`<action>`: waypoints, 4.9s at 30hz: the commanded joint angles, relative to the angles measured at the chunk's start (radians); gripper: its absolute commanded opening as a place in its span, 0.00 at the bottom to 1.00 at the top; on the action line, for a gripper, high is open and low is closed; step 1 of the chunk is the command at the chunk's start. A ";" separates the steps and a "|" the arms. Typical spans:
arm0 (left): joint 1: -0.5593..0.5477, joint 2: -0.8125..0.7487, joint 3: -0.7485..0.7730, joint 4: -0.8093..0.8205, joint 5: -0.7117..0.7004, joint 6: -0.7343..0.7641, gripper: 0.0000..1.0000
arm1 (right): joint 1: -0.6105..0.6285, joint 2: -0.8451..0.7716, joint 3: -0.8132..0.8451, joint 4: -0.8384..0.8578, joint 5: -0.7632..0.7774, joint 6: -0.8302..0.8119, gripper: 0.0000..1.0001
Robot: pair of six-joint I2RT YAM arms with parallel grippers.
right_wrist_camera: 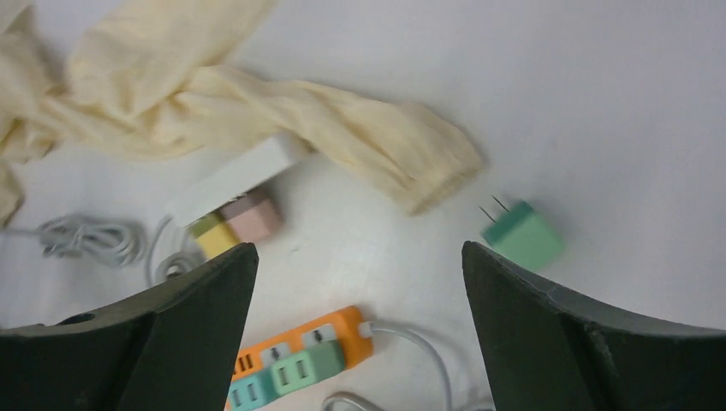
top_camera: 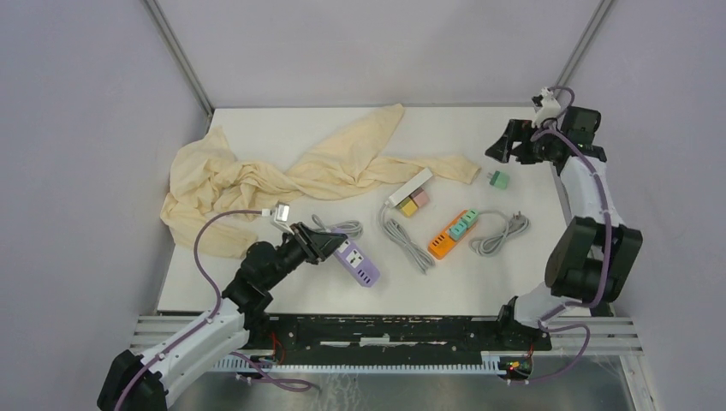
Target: Pull the plug off the socket
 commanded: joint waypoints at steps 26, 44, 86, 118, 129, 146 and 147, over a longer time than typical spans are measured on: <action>-0.115 0.220 0.391 -0.210 -0.496 -0.211 0.03 | 0.973 -0.295 -0.151 -0.016 -0.009 -0.210 1.00; -0.199 0.283 0.423 -0.142 -0.515 -0.276 0.03 | 1.094 -0.196 -0.175 0.144 0.163 -0.047 0.94; -0.212 -0.277 0.018 -0.068 -0.274 -0.015 0.91 | 0.646 -0.344 -0.103 0.106 -0.384 0.025 0.00; -0.211 -0.552 0.030 -0.362 -0.276 0.064 0.93 | 0.128 0.252 0.569 -0.200 0.287 -0.327 0.02; -0.212 -0.542 0.024 -0.346 -0.274 0.063 0.93 | 0.114 0.578 0.704 -0.298 0.630 -0.393 0.09; -0.211 -0.507 0.025 -0.335 -0.270 0.020 0.94 | 0.089 0.571 0.697 -0.350 0.525 -0.357 0.82; -0.211 -0.499 0.024 -0.329 -0.267 0.017 0.94 | 0.088 0.530 0.680 -0.344 0.510 -0.354 0.86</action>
